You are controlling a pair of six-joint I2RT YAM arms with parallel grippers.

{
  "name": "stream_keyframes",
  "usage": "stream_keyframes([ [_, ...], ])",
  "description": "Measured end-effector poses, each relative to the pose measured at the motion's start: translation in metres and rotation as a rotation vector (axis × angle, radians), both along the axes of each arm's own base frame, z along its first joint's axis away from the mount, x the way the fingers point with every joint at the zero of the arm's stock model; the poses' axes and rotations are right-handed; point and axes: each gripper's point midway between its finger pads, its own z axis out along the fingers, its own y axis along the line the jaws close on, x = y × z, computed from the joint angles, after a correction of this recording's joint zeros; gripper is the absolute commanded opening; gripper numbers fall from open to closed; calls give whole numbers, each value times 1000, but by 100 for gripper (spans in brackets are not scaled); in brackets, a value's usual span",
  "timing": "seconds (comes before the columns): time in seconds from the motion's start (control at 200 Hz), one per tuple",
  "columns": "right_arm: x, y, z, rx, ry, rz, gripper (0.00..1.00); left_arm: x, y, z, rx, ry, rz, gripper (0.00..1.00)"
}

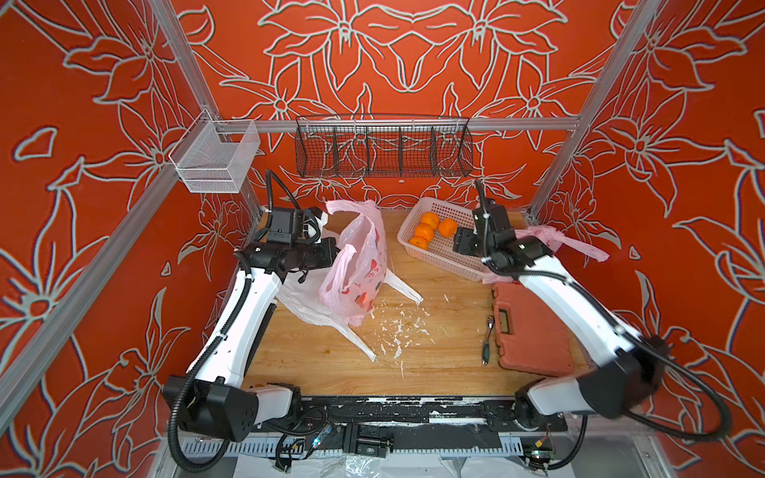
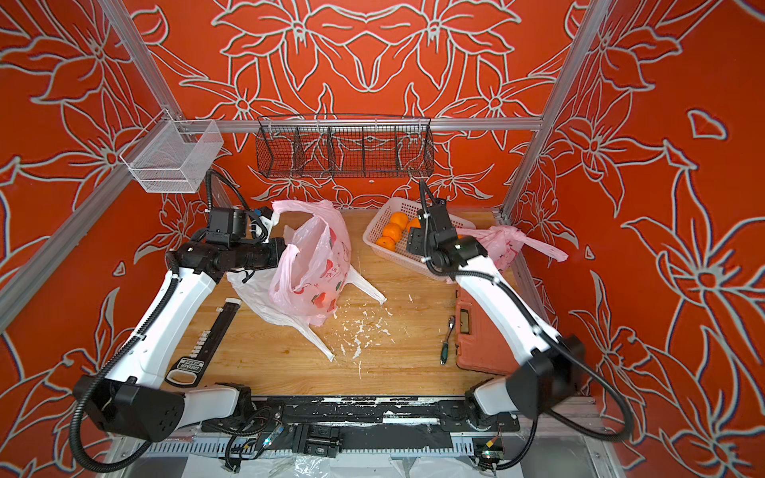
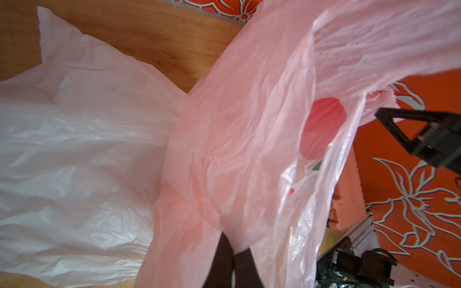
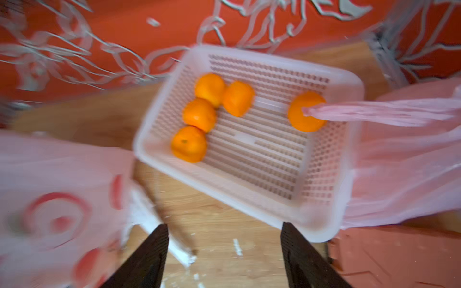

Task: Place the oranges into plastic bags & tie knots
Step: Place the orange in the plastic bag, then pick up the orange from the basket.

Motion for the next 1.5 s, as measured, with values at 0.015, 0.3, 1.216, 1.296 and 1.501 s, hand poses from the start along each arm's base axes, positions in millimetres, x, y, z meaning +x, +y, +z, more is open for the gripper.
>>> stream_keyframes([
  [0.015,6,-5,-10,-19,27,-12,71,1,0,0,8,1,0,0],
  [0.3,80,-78,-97,-210,280,-114,70,11,2,-3,78,17,16,0],
  [1.216,165,-130,-182,-349,421,-124,55,9,-4,0,29,34,9,0],
  [1.296,161,-129,-183,-334,417,-126,53,8,-5,0,25,35,9,0],
  [1.501,121,-113,-164,-222,425,-106,50,7,-6,2,-19,47,2,0],
])
